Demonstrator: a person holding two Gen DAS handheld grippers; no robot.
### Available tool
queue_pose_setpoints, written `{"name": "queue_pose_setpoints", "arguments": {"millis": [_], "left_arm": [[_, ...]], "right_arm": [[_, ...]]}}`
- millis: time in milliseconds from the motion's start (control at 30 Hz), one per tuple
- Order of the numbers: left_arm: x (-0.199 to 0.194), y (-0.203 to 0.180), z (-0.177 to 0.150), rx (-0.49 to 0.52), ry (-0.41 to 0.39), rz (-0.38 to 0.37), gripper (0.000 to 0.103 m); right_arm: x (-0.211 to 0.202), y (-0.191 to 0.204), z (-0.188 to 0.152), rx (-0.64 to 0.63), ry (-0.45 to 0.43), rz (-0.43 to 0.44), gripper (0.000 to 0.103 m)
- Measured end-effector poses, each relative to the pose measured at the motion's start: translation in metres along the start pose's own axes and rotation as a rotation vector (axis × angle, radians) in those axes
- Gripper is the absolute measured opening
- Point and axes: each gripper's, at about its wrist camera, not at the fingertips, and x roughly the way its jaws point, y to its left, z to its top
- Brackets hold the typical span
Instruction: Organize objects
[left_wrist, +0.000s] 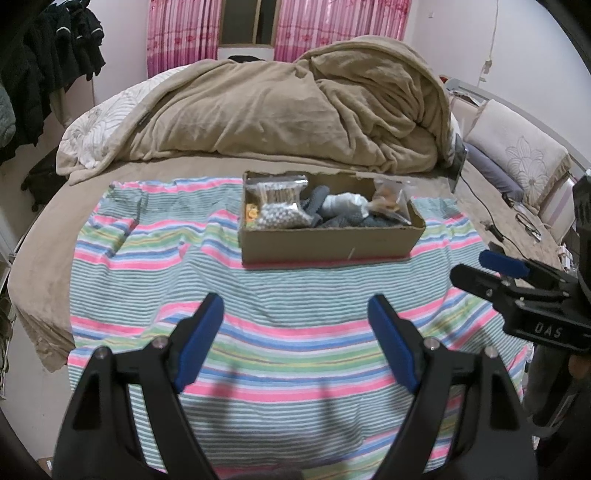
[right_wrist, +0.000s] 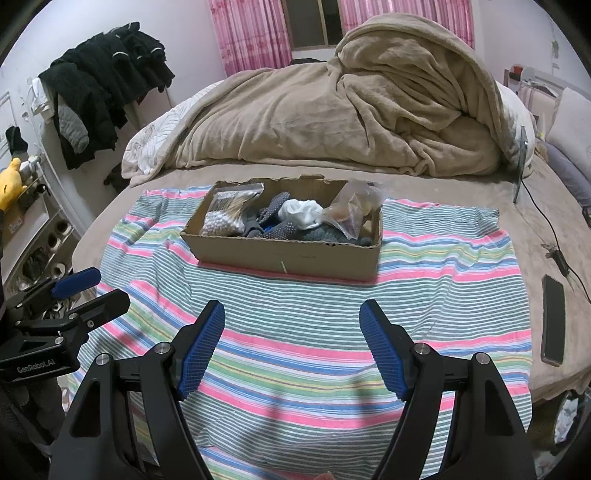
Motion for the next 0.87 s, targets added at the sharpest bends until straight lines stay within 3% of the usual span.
{"name": "queue_pose_setpoints", "arguments": {"millis": [867], "left_arm": [[0.015, 0.007, 0.007, -0.006, 0.015, -0.005, 0.082]], "right_arm": [[0.012, -0.004, 0.001, -0.001, 0.011, 0.0, 0.078]]}}
